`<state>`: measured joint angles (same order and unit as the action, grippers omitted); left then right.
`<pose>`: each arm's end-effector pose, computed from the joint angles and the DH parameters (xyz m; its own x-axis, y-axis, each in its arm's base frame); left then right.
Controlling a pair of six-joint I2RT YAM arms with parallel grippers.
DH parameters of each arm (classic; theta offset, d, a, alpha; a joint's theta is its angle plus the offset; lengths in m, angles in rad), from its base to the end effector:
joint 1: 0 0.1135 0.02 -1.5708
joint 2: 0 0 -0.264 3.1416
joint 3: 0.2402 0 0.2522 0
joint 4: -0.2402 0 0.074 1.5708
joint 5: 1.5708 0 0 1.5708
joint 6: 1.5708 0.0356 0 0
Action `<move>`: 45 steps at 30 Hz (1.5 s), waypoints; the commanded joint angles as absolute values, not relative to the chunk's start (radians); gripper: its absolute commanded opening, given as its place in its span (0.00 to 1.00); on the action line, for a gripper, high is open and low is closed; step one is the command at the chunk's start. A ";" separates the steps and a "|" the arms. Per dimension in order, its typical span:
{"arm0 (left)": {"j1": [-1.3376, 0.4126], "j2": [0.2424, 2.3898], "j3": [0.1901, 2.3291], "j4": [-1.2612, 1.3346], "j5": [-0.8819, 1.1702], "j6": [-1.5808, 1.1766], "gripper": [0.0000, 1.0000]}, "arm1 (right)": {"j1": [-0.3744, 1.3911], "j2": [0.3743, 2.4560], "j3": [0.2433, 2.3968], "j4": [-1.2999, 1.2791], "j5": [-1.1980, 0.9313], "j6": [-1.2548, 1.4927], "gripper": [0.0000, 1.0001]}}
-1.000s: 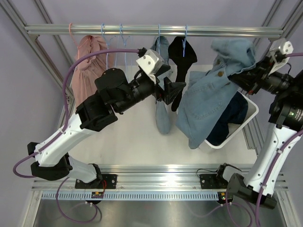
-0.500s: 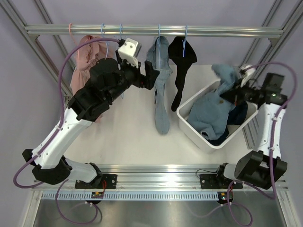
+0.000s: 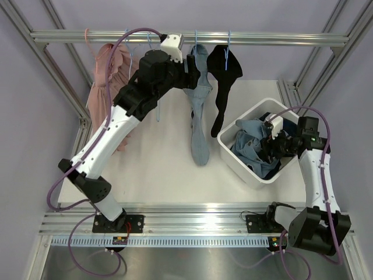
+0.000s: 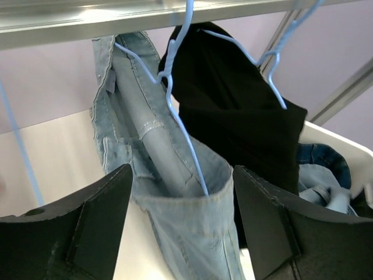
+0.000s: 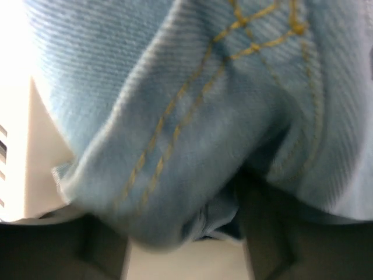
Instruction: Remove the skirt from the hanger
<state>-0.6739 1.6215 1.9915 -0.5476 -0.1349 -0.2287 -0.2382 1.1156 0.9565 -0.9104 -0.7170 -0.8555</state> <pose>0.2746 -0.2132 0.5024 -0.2512 -0.0869 -0.9640 0.4702 0.8596 -0.2000 0.2035 -0.0253 0.2826 -0.4615 -0.4735 -0.7502 -0.7279 0.6855 0.0152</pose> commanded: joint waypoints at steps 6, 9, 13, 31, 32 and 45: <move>-0.670 1.721 2.117 -0.496 -0.190 -0.268 0.68 | -0.244 0.953 1.112 -0.922 -0.652 -0.672 1.00; -0.669 1.735 2.106 -0.463 -0.229 -0.267 0.65 | -0.244 0.924 1.135 -0.904 -0.664 -0.597 1.00; -0.669 1.749 2.098 -0.420 -0.242 -0.256 0.57 | -0.244 0.888 1.134 -0.882 -0.712 -0.561 0.99; -0.669 1.807 2.118 -0.347 -0.232 -0.184 0.36 | -0.244 0.779 1.132 -0.859 -0.845 -0.414 0.99; -0.670 1.809 2.118 -0.344 -0.229 -0.180 0.25 | -0.244 0.775 1.137 -0.853 -0.845 -0.405 1.00; -0.670 1.672 2.091 -0.239 -0.210 -0.071 0.00 | -0.244 0.773 1.201 -0.828 -0.857 -0.265 1.00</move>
